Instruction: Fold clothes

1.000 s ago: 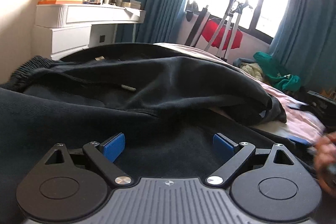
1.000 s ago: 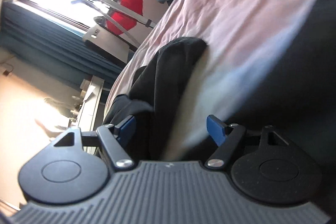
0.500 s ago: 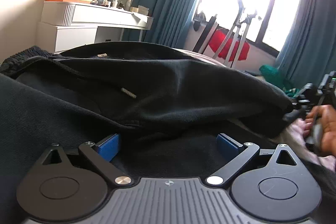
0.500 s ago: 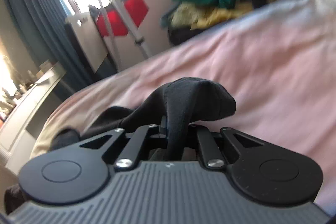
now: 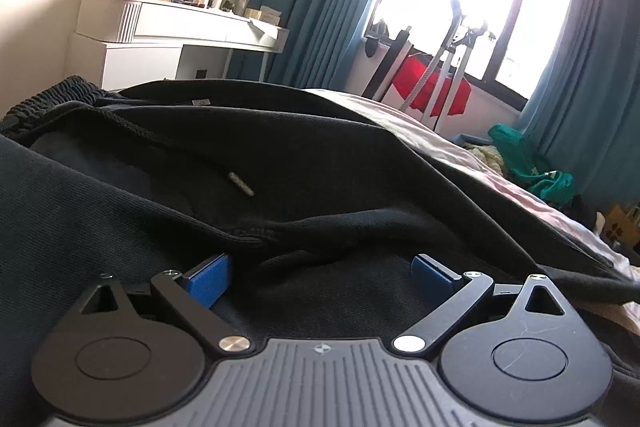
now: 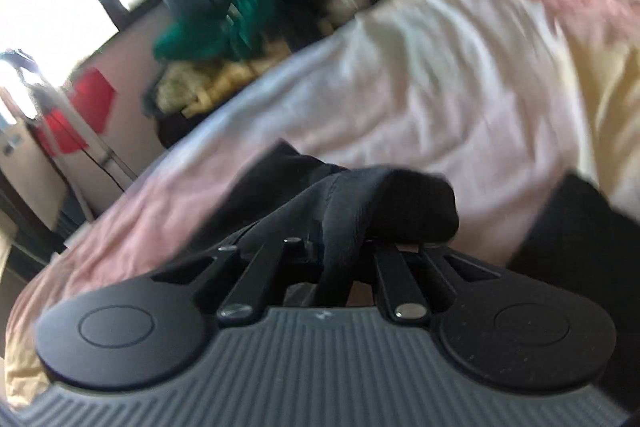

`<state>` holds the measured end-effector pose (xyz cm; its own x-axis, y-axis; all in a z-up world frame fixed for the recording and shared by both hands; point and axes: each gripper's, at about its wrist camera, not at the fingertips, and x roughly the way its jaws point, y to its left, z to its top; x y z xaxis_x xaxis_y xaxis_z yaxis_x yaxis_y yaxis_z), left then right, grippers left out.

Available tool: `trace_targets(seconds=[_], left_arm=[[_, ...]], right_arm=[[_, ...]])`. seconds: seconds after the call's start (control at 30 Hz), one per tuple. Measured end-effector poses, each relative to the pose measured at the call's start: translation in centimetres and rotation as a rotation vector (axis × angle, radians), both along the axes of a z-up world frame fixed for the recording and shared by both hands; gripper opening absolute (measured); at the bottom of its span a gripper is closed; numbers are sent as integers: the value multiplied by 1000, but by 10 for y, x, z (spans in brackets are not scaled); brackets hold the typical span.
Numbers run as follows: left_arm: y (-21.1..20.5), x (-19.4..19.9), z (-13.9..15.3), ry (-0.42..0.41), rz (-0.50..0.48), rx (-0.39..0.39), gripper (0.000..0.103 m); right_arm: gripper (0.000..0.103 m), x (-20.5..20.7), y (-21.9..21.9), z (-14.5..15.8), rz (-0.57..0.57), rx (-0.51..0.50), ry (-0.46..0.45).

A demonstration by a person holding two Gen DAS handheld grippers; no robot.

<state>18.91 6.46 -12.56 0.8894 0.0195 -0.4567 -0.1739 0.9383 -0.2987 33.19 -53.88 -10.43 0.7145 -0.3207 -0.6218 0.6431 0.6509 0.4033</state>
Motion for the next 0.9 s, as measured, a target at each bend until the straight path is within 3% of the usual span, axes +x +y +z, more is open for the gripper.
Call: trace_targets(seconds=[0.3,0.37,0.53,0.73,0.9], left_arm=[[-2,3,0,0,-7,8,98],[-4,2,0,-5,-15,16,98],[-9,2,-2,-2,-28,32,99],[-9,1,-2,8,-39,34,99],[-10,3,-4,17,-40,32,100]], right_arm=[[8,22,-5,91,-51,-240,-128],[8,18,-19,93,-58,-253,-132],[8,-24,-51,39,-71,-236,-89],[10,-69,-65,-58,-92,-88,50],[13,-80,-62,-61,-97,-19,11]])
